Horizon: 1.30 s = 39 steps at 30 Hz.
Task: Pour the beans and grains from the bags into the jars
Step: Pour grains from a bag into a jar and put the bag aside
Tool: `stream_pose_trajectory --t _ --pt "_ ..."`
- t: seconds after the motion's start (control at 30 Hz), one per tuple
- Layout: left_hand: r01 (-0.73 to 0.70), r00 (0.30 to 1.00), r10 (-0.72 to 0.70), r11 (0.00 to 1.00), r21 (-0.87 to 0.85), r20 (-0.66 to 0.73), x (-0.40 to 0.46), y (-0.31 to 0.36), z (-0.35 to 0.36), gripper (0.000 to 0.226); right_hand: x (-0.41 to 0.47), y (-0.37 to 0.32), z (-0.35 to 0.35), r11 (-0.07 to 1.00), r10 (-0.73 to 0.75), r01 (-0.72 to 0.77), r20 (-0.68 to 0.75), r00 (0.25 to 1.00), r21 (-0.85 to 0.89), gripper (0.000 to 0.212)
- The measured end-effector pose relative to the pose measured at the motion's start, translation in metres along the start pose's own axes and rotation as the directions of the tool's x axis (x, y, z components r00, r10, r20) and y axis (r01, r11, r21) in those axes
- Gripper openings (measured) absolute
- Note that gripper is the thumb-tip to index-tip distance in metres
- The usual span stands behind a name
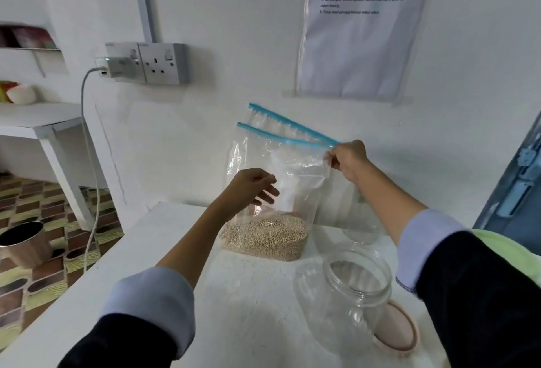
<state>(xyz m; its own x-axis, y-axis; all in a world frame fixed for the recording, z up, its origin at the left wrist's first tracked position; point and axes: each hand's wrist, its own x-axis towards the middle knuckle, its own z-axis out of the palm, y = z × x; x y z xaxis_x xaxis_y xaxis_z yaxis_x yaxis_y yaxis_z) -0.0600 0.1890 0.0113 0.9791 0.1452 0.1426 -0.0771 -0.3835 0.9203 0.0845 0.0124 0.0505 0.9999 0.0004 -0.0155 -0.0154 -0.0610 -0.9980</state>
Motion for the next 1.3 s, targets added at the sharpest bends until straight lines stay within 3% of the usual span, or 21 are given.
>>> stream_pose_trajectory --t 0.13,0.23,0.33,0.47,0.63,0.77,0.87,1.07,1.17,1.3 --pt "-0.162 0.973 0.165 0.986 0.033 -0.159 0.016 0.013 0.004 0.010 -0.033 -0.023 0.007 0.976 -0.217 0.212 0.104 0.971 0.060 0.015" --pt "-0.329 0.861 0.380 0.923 0.200 -0.337 0.027 0.033 0.006 0.011 -0.056 -0.031 0.012 0.938 -0.338 0.346 0.161 0.927 -0.023 0.017" --pt "-0.392 0.805 0.508 0.843 0.368 -0.306 0.036 0.052 0.008 0.026 -0.068 -0.031 0.017 0.908 -0.397 0.415 0.204 0.895 -0.052 0.019" --pt "-0.362 0.818 0.538 0.755 0.546 -0.202 0.042 0.055 0.011 0.031 -0.074 -0.025 0.015 0.885 -0.442 0.462 0.222 0.869 -0.050 0.025" --pt "-0.297 0.793 0.563 0.690 0.660 -0.233 0.040 0.048 0.005 0.024 -0.077 -0.022 0.010 0.881 -0.453 0.471 0.205 0.867 -0.046 0.015" --pt "-0.219 0.805 0.500 0.750 0.624 -0.319 0.036 0.048 -0.014 0.021 -0.079 -0.028 0.005 0.888 -0.447 0.459 0.194 0.873 -0.020 0.011" --pt "-0.278 0.747 0.535 0.791 0.545 -0.396 0.031 0.067 -0.026 0.017 -0.087 -0.042 0.004 0.895 -0.445 0.443 0.181 0.877 0.057 0.014" --pt "-0.365 0.623 0.631 0.757 0.542 -0.462 0.016 0.095 -0.041 0.014 -0.116 -0.069 0.006 0.857 -0.511 0.476 0.201 0.836 0.198 0.016" --pt "-0.358 0.651 0.611 0.771 0.528 -0.450 0.008 0.097 -0.048 0.015 -0.124 -0.068 0.008 0.828 -0.560 0.530 0.206 0.802 0.184 0.016" --pt "-0.326 0.764 0.560 0.764 0.557 -0.321 -0.001 0.081 -0.048 0.012 -0.124 -0.044 0.009 0.817 -0.566 0.575 0.232 0.791 0.036 0.020"
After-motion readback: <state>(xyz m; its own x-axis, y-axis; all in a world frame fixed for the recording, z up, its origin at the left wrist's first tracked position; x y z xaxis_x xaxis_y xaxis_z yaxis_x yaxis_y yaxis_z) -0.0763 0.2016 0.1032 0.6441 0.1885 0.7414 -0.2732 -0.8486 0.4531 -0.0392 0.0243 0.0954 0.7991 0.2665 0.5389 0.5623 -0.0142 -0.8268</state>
